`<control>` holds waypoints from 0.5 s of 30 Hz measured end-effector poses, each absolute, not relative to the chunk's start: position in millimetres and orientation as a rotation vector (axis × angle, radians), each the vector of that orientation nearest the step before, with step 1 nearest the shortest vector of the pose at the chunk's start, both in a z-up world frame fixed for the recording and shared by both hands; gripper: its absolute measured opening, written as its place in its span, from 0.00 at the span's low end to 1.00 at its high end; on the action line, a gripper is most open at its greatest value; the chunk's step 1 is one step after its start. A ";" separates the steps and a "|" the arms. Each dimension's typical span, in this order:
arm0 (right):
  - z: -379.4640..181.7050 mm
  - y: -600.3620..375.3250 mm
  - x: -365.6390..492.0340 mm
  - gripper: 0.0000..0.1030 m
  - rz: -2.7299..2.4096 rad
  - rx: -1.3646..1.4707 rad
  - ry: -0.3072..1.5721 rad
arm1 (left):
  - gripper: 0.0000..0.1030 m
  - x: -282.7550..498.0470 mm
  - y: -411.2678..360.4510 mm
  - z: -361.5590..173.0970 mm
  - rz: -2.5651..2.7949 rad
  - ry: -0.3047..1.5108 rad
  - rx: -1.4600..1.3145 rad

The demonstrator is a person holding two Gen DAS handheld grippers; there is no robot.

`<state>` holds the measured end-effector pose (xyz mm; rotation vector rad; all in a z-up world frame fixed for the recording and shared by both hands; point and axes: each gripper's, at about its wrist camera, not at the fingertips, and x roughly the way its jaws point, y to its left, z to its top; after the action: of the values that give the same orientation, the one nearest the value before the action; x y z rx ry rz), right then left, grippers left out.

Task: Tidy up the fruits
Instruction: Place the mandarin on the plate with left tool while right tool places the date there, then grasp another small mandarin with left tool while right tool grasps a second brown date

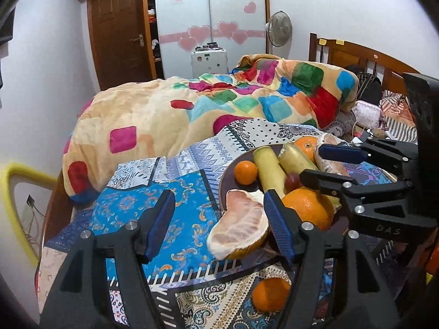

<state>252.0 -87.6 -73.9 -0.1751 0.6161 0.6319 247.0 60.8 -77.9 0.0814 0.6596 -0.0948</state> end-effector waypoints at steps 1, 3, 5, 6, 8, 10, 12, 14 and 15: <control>-72.6 -88.0 250.2 0.44 0.631 -0.180 0.615 | 0.65 244.8 61.6 -77.7 -0.096 0.660 0.076; -68.3 -90.5 243.9 0.44 0.624 -0.184 0.606 | 0.65 238.4 62.1 -76.1 -0.096 0.656 0.068; -62.7 -93.8 235.8 0.44 0.622 -0.183 0.596 | 0.65 232.7 61.4 -73.7 -0.093 0.649 0.066; -60.4 -96.0 231.8 0.44 0.622 -0.179 0.592 | 0.65 227.7 61.6 -71.8 -0.091 0.643 0.064; -56.8 -99.4 223.1 0.44 0.628 -0.171 0.588 | 0.65 219.1 61.5 -69.0 -0.088 0.639 0.062; -54.3 -102.8 211.2 0.44 0.631 -0.164 0.586 | 0.65 209.7 62.2 -67.1 -0.088 0.639 0.057; -54.1 -103.7 202.5 0.44 0.635 -0.158 0.587 | 0.65 197.8 64.5 -65.7 -0.088 0.643 0.044; -55.2 -105.3 193.4 0.44 0.638 -0.150 0.592 | 0.65 188.4 67.1 -65.2 -0.085 0.645 0.035; -56.9 -105.5 188.0 0.44 0.641 -0.145 0.597 | 0.65 182.1 68.7 -65.1 -0.083 0.645 0.027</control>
<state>188.0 -105.5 -56.9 -0.1451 0.5972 0.6409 182.1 68.7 -65.1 0.0268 0.6451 -0.0827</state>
